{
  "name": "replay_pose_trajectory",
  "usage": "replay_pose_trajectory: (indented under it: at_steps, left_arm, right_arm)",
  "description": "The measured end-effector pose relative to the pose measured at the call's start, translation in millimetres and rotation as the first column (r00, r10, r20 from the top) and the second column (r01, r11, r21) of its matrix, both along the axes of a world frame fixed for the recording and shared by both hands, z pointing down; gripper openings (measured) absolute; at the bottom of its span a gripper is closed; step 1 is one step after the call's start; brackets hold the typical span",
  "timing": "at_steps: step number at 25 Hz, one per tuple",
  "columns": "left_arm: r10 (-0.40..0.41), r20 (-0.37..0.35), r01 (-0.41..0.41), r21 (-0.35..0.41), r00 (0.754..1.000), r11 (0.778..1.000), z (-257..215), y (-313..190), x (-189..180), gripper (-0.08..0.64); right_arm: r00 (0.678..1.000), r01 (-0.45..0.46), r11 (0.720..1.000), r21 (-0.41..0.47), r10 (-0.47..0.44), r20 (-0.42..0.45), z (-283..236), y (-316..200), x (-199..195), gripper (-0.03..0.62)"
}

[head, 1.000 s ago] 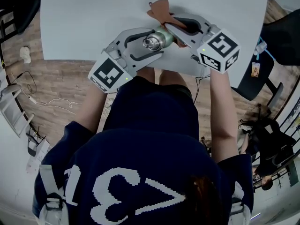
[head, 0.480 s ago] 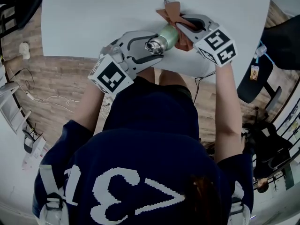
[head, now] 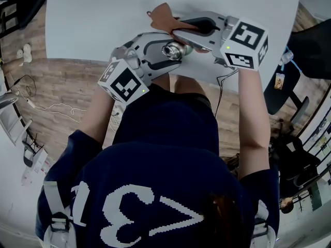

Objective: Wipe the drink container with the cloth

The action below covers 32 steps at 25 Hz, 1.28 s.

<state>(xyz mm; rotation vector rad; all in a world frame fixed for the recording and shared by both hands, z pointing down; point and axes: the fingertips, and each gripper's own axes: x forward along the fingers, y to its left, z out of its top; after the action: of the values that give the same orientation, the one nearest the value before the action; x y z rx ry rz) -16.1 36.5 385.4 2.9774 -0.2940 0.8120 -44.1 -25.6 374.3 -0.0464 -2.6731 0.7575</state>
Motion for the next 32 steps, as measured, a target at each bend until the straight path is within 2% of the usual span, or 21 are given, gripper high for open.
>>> replay_pose_trajectory:
  at_steps: [3, 6, 9, 11, 13, 15, 19, 21, 24, 28, 30, 32]
  left_arm:
    - [0.020, 0.021, -0.020, 0.024, 1.000, 1.000, 0.4, 2.8, 3.5, 0.265]
    - [0.036, 0.031, -0.037, 0.052, 0.999, 0.998, 1.0, 5.9, 6.9, 0.265]
    - [0.047, 0.036, -0.050, 0.064, 0.998, 0.997, 0.7, 8.0, 9.9, 0.265]
    - [0.056, 0.038, -0.059, 0.070, 0.998, 0.996, 0.7, 8.5, 11.5, 0.265]
    - [0.063, 0.037, -0.066, 0.076, 0.997, 0.995, 0.3, 8.7, 12.6, 0.265]
    - [0.066, 0.036, -0.069, 0.081, 0.997, 0.994, -0.4, 8.9, 12.7, 0.265]
    - [0.062, 0.049, -0.066, 0.086, 0.997, 0.994, 0.7, 10.8, 13.0, 0.265]
    - [0.051, 0.049, -0.054, 0.077, 0.998, 0.996, 1.2, 10.3, 12.3, 0.265]
    - [0.045, 0.047, -0.048, 0.074, 0.998, 0.996, 1.0, 10.2, 12.6, 0.265]
    - [0.037, 0.026, -0.039, 0.075, 0.999, 0.996, -0.7, 8.9, 15.1, 0.265]
    - [0.030, 0.019, -0.031, 0.064, 0.999, 0.997, -2.7, 5.9, 15.6, 0.265]
    - [0.025, 0.010, -0.026, 0.059, 1.000, 0.998, -3.0, 3.6, 16.7, 0.265]
  right_arm:
    - [0.994, 0.068, 0.998, -0.015, -0.069, -0.082, 19.1, 0.9, 2.7, 0.074]
    - [0.983, 0.063, 0.997, -0.035, -0.068, -0.168, 48.1, -10.5, 17.6, 0.074]
    - [0.951, 0.088, 0.996, 0.005, -0.082, -0.297, 79.2, -20.0, 34.2, 0.074]
    - [0.930, 0.118, 0.993, 0.025, -0.102, -0.354, 90.5, -22.1, 39.8, 0.072]
    - [0.935, 0.148, 0.989, -0.003, -0.141, -0.325, 81.2, -17.5, 33.4, 0.072]
    - [0.952, 0.190, 0.980, -0.052, -0.197, -0.235, 57.1, -8.2, 18.0, 0.072]
    - [0.938, 0.312, 0.946, -0.084, -0.321, -0.130, 24.8, 9.1, -0.8, 0.074]
    - [0.935, 0.325, 0.941, -0.100, -0.335, -0.116, 26.1, 9.9, -4.8, 0.074]
    - [0.939, 0.277, 0.956, -0.093, -0.290, -0.185, 50.3, 0.5, -0.5, 0.074]
    - [0.937, 0.151, 0.988, -0.008, -0.146, -0.316, 77.1, -16.8, 16.0, 0.074]
    - [0.921, 0.083, 0.994, 0.064, -0.052, -0.387, 88.4, -25.6, 27.1, 0.074]
    - [0.886, 0.032, 0.989, 0.146, 0.040, -0.463, 99.3, -30.4, 43.8, 0.074]
